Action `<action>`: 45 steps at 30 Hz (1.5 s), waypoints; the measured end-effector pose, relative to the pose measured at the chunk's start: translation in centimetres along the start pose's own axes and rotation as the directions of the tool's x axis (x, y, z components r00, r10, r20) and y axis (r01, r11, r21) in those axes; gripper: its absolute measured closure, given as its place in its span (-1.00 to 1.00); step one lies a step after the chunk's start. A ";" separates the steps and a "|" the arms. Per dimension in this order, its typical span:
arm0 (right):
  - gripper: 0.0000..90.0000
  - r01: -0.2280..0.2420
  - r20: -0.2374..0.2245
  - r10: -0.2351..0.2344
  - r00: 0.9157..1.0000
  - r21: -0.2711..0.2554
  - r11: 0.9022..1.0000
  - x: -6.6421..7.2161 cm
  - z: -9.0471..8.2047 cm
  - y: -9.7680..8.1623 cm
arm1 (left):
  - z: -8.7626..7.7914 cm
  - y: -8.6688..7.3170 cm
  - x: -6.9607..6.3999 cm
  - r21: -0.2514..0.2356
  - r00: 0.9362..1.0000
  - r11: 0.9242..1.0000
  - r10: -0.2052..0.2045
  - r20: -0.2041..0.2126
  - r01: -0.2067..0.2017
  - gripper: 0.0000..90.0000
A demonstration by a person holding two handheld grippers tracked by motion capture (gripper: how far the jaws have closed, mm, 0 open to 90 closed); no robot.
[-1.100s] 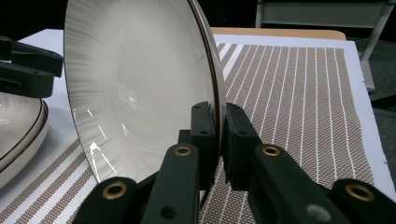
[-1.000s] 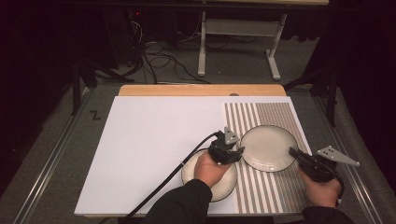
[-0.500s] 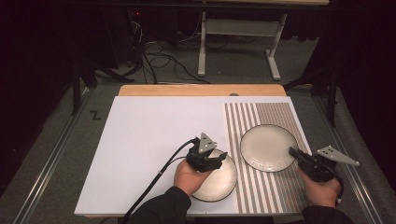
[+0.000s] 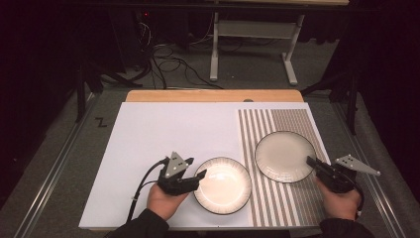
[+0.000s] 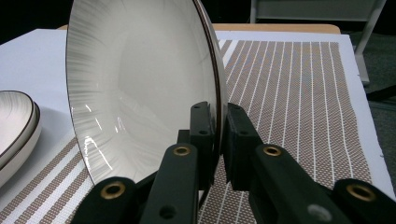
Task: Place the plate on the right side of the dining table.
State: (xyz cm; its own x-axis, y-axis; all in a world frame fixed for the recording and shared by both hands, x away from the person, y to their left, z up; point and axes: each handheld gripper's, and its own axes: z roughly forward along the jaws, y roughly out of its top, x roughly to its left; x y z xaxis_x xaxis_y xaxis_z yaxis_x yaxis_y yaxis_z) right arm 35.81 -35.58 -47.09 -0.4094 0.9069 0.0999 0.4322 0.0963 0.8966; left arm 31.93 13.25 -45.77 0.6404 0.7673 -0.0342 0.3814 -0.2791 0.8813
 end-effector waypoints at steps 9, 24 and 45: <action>0.85 -0.028 0.027 0.028 0.999 0.015 0.999 0.0 0.2 -0.1 | -2.7 -3.8 2.9 -0.018 0.997 0.999 -0.050 -0.067 0.049 -0.22; 0.77 -0.117 0.062 0.112 0.992 0.077 0.990 -1.4 1.3 -0.7 | -3.0 -4.4 2.6 -0.029 0.997 0.998 -0.052 -0.049 0.051 -0.21; 0.65 -0.167 0.105 0.153 0.983 0.138 0.976 -2.1 2.5 -0.9 | -2.4 -4.6 2.4 -0.006 0.998 0.998 -0.061 -0.035 0.061 -0.22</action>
State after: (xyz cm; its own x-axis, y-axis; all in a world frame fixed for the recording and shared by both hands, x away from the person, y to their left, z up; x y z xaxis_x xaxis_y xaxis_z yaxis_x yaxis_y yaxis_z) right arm 38.27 -36.53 -49.15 -0.2521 0.9488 0.1901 0.6012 -0.0003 0.7991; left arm 30.08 17.75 -48.73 0.5922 0.8026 -0.0715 0.4155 -0.2281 0.8805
